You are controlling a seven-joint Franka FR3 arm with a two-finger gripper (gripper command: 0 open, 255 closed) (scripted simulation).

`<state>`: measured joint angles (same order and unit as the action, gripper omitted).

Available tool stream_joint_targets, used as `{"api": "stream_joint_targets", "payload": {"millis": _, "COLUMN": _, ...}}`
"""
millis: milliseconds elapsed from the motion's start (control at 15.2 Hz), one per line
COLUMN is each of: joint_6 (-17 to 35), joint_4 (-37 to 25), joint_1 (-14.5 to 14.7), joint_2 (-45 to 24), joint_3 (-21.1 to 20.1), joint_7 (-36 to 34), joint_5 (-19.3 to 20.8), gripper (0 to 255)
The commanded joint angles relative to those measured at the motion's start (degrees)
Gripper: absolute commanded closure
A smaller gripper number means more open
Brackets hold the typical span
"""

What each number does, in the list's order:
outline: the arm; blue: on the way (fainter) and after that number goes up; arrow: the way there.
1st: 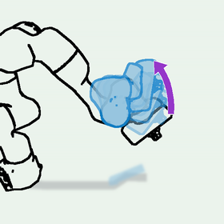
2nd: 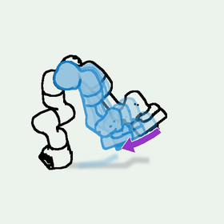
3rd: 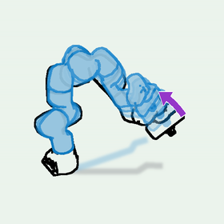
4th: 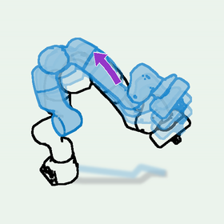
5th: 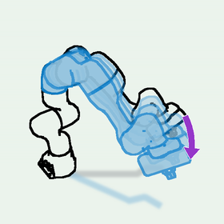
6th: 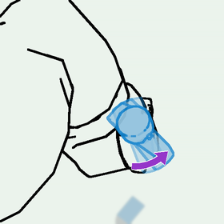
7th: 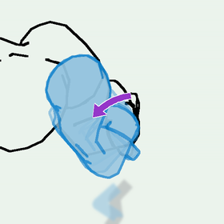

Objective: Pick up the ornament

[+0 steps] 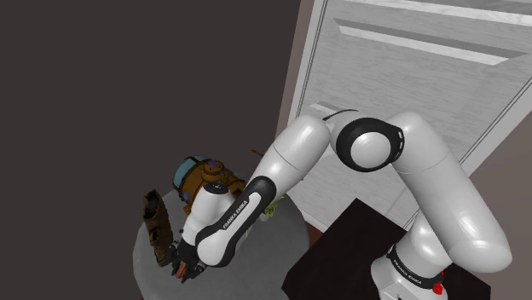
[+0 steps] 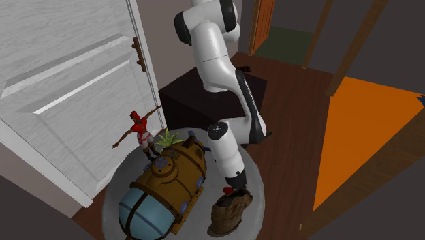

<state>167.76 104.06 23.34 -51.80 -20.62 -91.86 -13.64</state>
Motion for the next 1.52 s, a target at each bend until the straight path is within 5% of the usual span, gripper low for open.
{"api": "stream_joint_targets", "payload": {"millis": 0, "joint_6": 0.02, "joint_4": -0.05, "joint_1": -0.01, "joint_2": -0.08, "joint_3": 0.01, "joint_7": 0.03, "joint_5": 0.01, "gripper": 255}}
{"api": "stream_joint_targets", "payload": {"millis": 1452, "joint_6": -5.67, "joint_4": 4.66, "joint_1": -0.91, "joint_2": 10.78, "joint_3": -0.77, "joint_7": -2.38, "joint_5": -0.86, "gripper": 255}}
